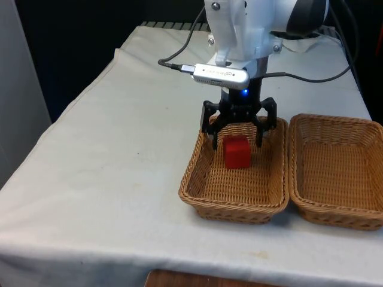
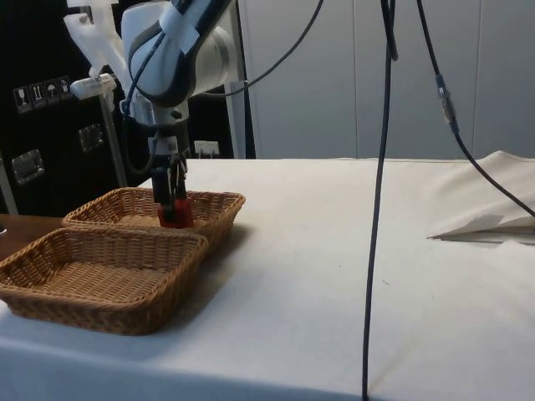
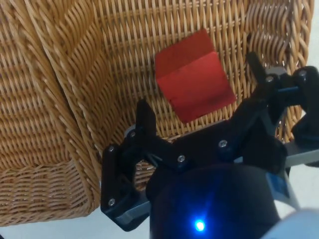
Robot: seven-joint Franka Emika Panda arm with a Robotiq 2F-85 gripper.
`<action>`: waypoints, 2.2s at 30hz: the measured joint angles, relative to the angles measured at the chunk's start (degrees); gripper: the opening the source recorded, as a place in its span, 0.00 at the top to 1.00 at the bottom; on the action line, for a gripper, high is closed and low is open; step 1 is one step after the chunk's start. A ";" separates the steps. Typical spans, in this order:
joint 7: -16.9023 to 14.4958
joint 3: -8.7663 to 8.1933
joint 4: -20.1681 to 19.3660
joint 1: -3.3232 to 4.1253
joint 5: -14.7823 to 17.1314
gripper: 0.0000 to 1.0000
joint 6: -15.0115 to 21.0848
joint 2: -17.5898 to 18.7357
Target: Pick up the red cube and place it into the right basket.
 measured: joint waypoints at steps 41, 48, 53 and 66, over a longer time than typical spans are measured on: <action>6.59 -0.92 -6.19 0.34 -1.83 0.00 -8.94 -15.99; 7.85 -0.92 -8.19 0.40 -2.46 0.00 -9.80 -19.08; 8.59 -0.92 -10.49 0.52 -2.75 0.00 -9.85 -21.43; 10.49 -0.80 -14.78 0.69 -4.47 0.00 -9.80 -25.32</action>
